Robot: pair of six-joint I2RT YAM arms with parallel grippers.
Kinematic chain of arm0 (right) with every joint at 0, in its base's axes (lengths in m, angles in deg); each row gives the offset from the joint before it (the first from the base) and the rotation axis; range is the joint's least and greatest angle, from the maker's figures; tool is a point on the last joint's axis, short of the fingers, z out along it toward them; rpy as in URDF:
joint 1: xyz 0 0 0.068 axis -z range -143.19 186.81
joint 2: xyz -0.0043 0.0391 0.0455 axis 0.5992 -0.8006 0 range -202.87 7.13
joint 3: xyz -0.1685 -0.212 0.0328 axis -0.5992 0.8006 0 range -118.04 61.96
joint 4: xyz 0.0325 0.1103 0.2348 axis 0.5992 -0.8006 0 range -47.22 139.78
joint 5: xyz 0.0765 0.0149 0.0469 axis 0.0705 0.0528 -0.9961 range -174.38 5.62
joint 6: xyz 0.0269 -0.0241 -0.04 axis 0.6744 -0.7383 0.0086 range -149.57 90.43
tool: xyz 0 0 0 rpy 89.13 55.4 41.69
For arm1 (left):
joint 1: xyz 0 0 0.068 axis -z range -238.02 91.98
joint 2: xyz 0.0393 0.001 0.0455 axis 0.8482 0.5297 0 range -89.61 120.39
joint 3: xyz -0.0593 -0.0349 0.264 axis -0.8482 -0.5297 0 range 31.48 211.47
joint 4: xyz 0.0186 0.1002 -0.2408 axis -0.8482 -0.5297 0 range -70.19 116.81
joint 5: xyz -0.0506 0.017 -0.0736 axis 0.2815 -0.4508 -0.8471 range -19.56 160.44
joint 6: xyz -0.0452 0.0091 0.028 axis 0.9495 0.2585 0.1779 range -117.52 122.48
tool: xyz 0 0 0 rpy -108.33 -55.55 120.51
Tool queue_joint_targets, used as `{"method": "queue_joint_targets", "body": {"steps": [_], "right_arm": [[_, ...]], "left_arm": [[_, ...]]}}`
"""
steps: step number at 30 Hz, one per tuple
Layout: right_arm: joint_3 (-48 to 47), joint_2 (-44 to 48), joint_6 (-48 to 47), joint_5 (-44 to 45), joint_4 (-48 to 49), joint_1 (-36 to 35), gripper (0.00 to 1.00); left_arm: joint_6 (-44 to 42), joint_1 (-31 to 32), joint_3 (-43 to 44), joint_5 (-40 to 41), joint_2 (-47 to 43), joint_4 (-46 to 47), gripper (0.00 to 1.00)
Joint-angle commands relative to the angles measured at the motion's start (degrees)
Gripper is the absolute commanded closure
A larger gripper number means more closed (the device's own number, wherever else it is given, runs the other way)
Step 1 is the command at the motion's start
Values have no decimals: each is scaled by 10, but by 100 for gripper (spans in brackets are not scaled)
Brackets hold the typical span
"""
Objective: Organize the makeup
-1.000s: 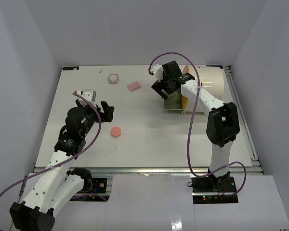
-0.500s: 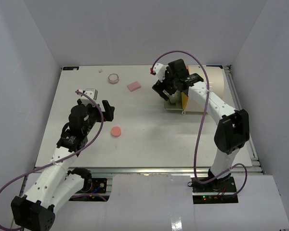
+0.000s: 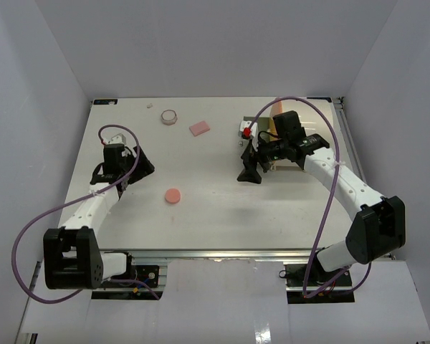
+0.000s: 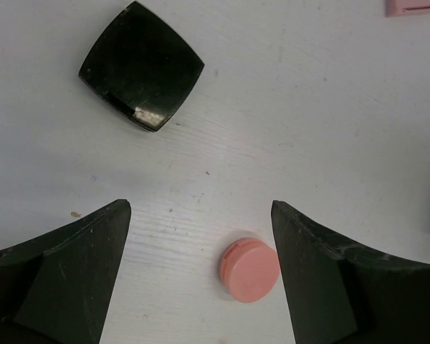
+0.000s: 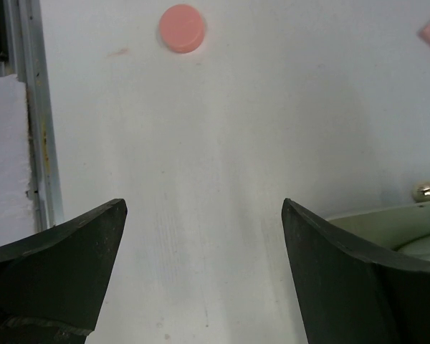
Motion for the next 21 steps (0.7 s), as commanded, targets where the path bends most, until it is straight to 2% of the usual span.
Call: {"method": "queue_joint_targets", "body": {"steps": [1, 4, 8, 11, 21], "right_arm": [[25, 33, 1, -49, 37, 18, 4], [25, 36, 4, -49, 36, 19, 4], [33, 51, 6, -50, 44, 20, 3], [41, 62, 5, -47, 48, 21, 2], [50, 68, 4, -50, 51, 27, 2]], "left_arm": [[80, -7, 71, 51, 62, -35, 7], [89, -26, 105, 56, 103, -36, 2], [110, -30, 157, 71, 154, -49, 2], [136, -31, 207, 90, 199, -97, 2], [157, -31, 251, 92, 265, -122, 2]]}}
